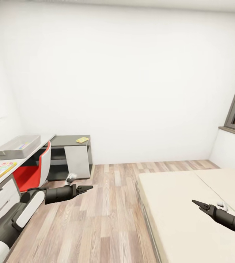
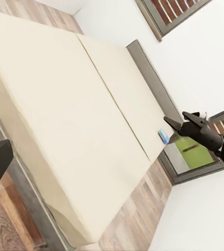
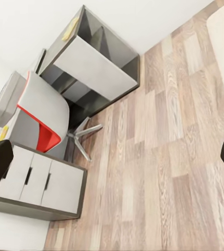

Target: Put all the toys in the child's room - the three board games (two on the bed and one on the table), the two jigsaw puzzles on the table, and the tennis ball on the table - inside the toy box on the table in the child's room.

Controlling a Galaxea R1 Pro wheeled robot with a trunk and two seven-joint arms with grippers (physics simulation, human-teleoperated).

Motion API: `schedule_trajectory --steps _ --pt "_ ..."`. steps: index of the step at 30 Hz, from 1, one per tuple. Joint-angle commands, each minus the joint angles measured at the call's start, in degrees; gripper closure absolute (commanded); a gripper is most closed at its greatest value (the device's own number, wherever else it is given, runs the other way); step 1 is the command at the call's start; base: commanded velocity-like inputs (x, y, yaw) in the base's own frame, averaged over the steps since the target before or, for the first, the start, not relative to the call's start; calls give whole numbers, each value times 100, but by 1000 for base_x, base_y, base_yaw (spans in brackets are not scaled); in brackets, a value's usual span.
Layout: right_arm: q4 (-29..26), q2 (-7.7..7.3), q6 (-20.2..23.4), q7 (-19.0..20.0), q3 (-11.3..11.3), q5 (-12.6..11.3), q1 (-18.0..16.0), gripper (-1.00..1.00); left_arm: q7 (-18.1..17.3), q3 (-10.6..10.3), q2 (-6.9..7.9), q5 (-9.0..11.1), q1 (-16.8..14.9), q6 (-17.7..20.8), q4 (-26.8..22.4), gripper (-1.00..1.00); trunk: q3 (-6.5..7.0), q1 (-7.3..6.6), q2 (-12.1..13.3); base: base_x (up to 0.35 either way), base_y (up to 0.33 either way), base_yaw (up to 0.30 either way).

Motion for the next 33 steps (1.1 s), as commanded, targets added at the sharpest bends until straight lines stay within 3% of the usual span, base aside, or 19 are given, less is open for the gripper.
schedule_trajectory --steps 1,21,33 --pt "1 -3 60 16 -41 15 0 -100 0 -10 2 23 -5 28 4 -100 -3 2 -4 -10 -14 225" --pt "1 2 57 16 -31 14 0 -100 0 -7 2 23 -5 29 4 -100 -3 2 -4 -33 -2 37" --pt "1 -2 60 24 -35 13 0 -100 0 -10 1 23 -5 27 4 -100 -3 2 -4 -1 0 127"
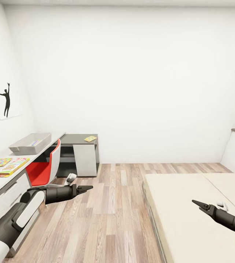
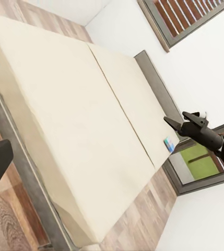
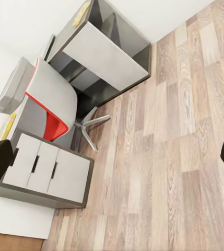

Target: Put all the toys in the child's room - the three board games (two on the bed and one on the table), the two jigsaw puzzles on the table, and the tennis ball on the table - inside the toy box on the table in the child's room.

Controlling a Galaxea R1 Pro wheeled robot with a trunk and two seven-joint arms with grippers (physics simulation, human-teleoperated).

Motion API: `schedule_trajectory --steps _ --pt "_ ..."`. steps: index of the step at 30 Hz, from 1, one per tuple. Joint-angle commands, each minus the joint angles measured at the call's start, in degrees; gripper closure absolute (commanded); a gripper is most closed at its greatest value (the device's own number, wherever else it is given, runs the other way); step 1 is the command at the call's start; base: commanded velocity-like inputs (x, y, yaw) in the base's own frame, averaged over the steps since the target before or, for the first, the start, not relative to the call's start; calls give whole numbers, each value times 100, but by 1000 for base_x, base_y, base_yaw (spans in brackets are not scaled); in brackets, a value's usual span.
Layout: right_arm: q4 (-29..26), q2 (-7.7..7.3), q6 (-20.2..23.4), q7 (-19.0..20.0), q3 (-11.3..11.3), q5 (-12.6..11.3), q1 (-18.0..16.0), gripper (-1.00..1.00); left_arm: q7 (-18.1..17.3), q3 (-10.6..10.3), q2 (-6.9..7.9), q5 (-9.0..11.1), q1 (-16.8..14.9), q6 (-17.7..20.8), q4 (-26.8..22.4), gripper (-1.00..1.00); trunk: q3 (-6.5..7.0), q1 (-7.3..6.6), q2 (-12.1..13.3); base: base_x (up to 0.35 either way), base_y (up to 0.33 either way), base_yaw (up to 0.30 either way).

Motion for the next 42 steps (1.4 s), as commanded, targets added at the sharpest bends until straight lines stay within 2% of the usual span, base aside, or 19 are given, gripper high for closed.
schedule_trajectory --steps 1,19,42 --pt "1 -1 60 14 -41 14 -1 -100 0 -8 4 24 -3 28 2 -100 -3 2 -5 0 0 32" --pt "1 -2 54 14 -45 12 -1 -100 0 -8 0 24 -3 28 2 -100 -3 2 -5 0 -13 6" --pt "1 7 14 15 -38 16 -1 -100 0 -8 -4 24 -3 29 2 -100 -3 2 -5 0 -270 0"
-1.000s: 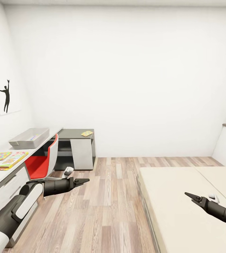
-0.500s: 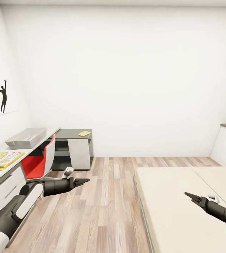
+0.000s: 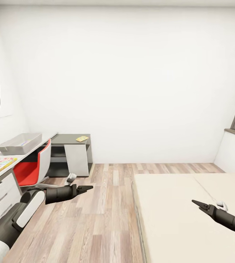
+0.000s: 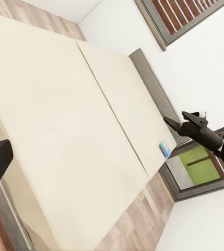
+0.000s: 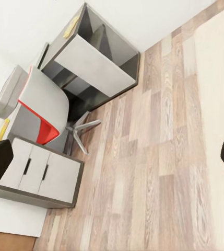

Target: Put all the toys in the child's room - the three board games (two on the bed and one on the table), the two jigsaw puzzles on the table, and the tennis ball on the table - inside the toy box on the table in the child's room.

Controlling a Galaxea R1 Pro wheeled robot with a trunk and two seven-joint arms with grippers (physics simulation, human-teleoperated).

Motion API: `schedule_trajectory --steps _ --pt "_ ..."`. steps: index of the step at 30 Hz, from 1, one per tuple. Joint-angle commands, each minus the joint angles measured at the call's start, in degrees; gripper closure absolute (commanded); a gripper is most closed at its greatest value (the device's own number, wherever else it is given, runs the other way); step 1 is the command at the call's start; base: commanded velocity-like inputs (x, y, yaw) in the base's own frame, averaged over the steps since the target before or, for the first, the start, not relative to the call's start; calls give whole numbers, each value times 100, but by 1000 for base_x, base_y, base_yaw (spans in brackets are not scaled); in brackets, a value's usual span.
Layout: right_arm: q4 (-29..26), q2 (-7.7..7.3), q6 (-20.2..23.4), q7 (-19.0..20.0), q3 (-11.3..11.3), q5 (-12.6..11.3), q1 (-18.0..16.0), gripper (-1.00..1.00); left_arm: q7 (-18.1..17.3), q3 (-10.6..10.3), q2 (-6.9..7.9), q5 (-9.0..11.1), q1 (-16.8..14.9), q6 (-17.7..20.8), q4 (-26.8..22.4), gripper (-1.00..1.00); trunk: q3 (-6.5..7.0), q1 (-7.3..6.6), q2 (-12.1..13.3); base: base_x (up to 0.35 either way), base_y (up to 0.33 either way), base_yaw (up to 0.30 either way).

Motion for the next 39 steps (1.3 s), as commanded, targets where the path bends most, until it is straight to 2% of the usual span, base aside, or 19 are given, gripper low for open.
schedule_trajectory --steps 1,39 --pt "1 0 58 13 -40 12 -1 -100 0 -8 4 23 -3 29 0 -100 -3 3 -6 0 -294 0" --pt "1 0 79 29 -40 8 -1 -100 0 -8 4 29 -3 29 0 -100 -3 3 -6 0 -294 0"
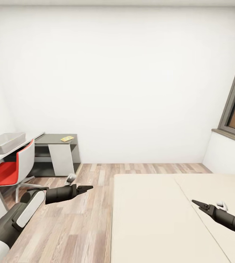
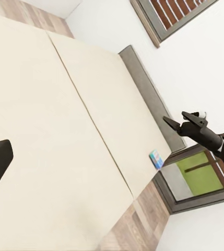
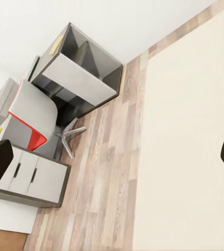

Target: Put all the toys in the child's room - the three board games (two on the bed and one on the table), the two jigsaw puzzles on the table, and the tennis ball on the table - inside the toy box on the table in the child's room.

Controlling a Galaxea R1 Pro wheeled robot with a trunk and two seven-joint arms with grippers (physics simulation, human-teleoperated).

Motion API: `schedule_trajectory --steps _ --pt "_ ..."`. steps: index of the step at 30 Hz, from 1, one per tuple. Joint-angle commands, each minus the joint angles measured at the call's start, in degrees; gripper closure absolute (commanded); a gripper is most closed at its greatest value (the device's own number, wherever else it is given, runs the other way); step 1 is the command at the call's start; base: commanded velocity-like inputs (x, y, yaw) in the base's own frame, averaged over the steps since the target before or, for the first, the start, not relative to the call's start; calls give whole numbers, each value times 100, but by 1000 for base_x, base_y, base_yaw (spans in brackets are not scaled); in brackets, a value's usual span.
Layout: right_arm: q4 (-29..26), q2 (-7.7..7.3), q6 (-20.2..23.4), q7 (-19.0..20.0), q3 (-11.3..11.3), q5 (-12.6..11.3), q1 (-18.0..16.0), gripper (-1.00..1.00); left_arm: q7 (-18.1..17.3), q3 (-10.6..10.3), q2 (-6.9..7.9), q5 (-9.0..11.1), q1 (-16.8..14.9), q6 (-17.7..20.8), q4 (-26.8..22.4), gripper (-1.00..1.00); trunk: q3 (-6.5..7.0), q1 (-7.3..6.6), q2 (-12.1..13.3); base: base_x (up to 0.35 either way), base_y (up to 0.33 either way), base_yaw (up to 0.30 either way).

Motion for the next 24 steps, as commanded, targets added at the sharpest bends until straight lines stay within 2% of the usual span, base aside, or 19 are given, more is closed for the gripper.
schedule_trajectory --steps 1,24 --pt "1 0 60 11 -40 13 -1 -100 0 -8 4 24 -3 29 0 -100 -3 3 -6 0 -294 0" --pt "1 0 60 7 -40 18 -1 -100 0 -8 4 19 -3 29 0 -100 -3 3 -6 0 -294 0"
